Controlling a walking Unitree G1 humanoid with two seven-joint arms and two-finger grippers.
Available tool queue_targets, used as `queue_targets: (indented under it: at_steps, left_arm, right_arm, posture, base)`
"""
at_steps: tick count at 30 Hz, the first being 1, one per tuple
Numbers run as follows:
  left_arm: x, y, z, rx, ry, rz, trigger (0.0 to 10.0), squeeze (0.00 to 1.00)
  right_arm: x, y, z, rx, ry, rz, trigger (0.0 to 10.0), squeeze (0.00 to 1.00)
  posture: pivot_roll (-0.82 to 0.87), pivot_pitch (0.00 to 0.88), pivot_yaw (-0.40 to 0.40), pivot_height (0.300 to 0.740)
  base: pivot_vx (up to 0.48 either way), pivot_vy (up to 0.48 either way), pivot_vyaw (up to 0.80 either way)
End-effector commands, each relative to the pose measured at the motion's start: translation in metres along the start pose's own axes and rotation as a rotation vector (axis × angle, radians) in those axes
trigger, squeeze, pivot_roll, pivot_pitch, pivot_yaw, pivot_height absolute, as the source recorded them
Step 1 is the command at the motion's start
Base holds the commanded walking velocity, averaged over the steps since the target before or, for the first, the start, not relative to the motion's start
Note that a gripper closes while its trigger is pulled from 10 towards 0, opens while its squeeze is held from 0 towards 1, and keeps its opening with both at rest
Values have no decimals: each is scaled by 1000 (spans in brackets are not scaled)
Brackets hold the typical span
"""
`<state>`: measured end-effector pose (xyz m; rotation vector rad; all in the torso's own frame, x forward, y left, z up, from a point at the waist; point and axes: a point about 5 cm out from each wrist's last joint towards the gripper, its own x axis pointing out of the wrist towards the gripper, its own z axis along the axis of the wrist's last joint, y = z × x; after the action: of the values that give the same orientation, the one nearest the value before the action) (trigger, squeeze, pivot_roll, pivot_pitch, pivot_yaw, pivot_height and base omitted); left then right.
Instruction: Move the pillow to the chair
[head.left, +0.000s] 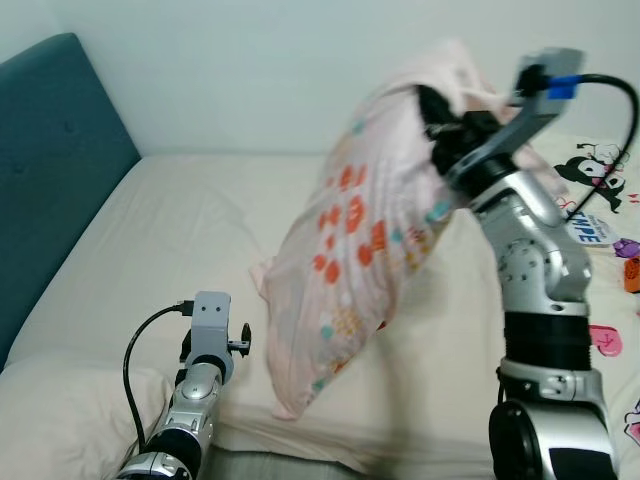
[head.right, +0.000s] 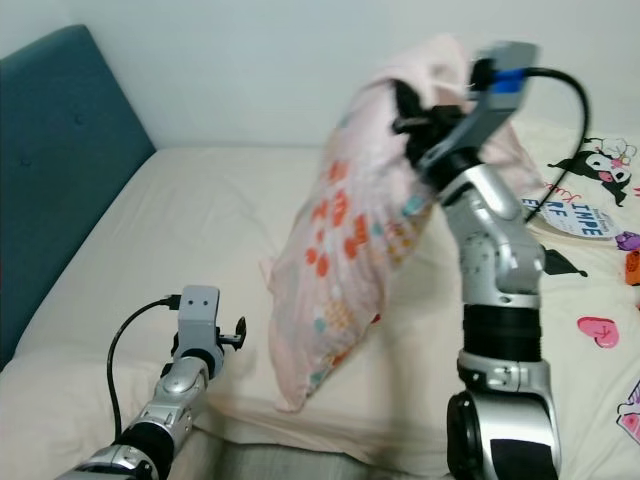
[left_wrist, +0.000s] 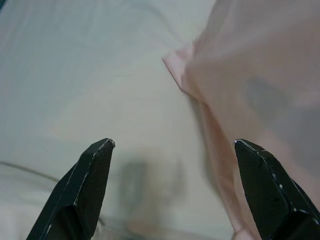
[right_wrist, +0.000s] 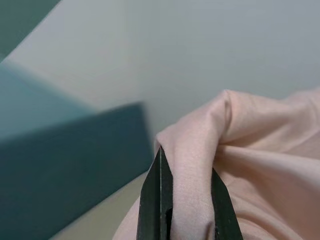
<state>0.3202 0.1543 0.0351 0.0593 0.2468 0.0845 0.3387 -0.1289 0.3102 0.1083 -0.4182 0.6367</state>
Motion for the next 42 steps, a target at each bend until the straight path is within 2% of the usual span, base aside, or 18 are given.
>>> queue_targets:
  at_steps: [1,10,12,18,25,35,42]
  left_arm:
    - [-7,10,-17,25,50,30,10000,0]
    - [-9,15,-20,19,56,50,10000,0]
    - [-8,17,-19,-1,60,70,10000,0]
    - [-6,17,-19,-24,87,83,10000,0]
    - [-7,13,-19,-13,75,79,10000,0]
    - [-10,15,-22,-4,65,78,10000,0]
    - [-10,16,-22,3,61,76,10000,0]
  right_arm:
    - [8,26,6,-12,-35,120,0,0]
    - [8,45,18,52,-109,226,0,0]
    - [6,54,26,82,-155,293,0,0]
    - [8,64,30,125,-191,363,0,0]
    - [7,66,33,149,-212,391,0,0]
    - [4,71,39,195,-253,447,0,0]
    - [5,74,43,196,-264,464,0,0]
  posture:
    - [-240,76,97,740]
    - [-241,82,100,740]
    - [-240,83,99,740]
    - [-241,84,95,740]
    - [-237,83,86,740]
    - [-228,90,81,740]
    - [-227,93,83,740]
  base:
    - [0,0,800]
    - [0,0,800]
    - [0,0,800]
    - [0,0,800]
    - [-230,0,800]
    - [0,0,800]
    - [0,0,800]
